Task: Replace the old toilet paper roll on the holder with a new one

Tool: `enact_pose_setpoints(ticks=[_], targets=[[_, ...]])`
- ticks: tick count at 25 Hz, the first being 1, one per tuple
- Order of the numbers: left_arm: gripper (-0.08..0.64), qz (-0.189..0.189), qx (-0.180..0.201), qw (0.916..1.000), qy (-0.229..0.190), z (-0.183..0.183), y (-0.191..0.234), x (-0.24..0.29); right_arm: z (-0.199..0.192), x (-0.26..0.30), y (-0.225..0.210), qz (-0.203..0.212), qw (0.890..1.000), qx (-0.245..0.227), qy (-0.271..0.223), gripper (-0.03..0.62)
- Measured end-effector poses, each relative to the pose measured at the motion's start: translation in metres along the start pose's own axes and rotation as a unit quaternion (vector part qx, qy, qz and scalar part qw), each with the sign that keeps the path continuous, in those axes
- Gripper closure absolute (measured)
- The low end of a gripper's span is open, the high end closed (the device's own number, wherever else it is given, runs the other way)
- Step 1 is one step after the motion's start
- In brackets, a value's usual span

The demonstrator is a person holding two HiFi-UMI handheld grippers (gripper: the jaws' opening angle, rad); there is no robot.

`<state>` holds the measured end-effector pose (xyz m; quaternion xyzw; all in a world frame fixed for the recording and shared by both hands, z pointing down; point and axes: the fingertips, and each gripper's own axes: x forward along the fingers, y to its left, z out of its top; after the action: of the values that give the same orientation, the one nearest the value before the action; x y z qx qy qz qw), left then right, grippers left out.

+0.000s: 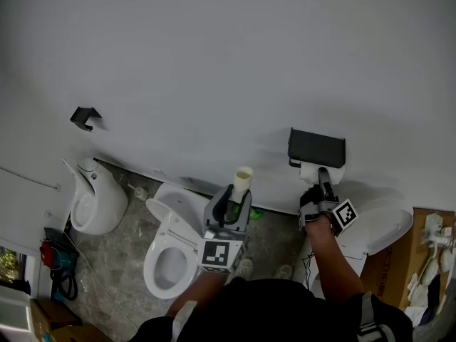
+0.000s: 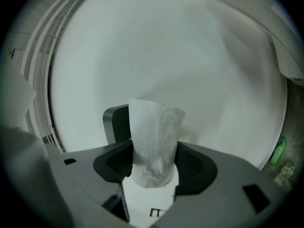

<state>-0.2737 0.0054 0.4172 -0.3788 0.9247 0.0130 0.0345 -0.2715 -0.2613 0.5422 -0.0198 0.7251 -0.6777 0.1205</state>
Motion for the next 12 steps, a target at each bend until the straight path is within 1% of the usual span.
enact_pose_setpoints(ticks=[6, 12], targets=[[0.400, 0.009, 0.000, 1.0000, 0.004, -0.0038, 0.0000, -0.0027, -0.0055, 0.0029, -0.0048, 0.000, 1.000, 0.016, 0.002, 0.334], [0.400, 0.000, 0.000, 1.0000, -0.002, 0.0006, 0.0001, -0.0001, -0.0081, 0.0038, -0.0027, 0.001, 1.000, 0.012, -0.012, 0.341]])
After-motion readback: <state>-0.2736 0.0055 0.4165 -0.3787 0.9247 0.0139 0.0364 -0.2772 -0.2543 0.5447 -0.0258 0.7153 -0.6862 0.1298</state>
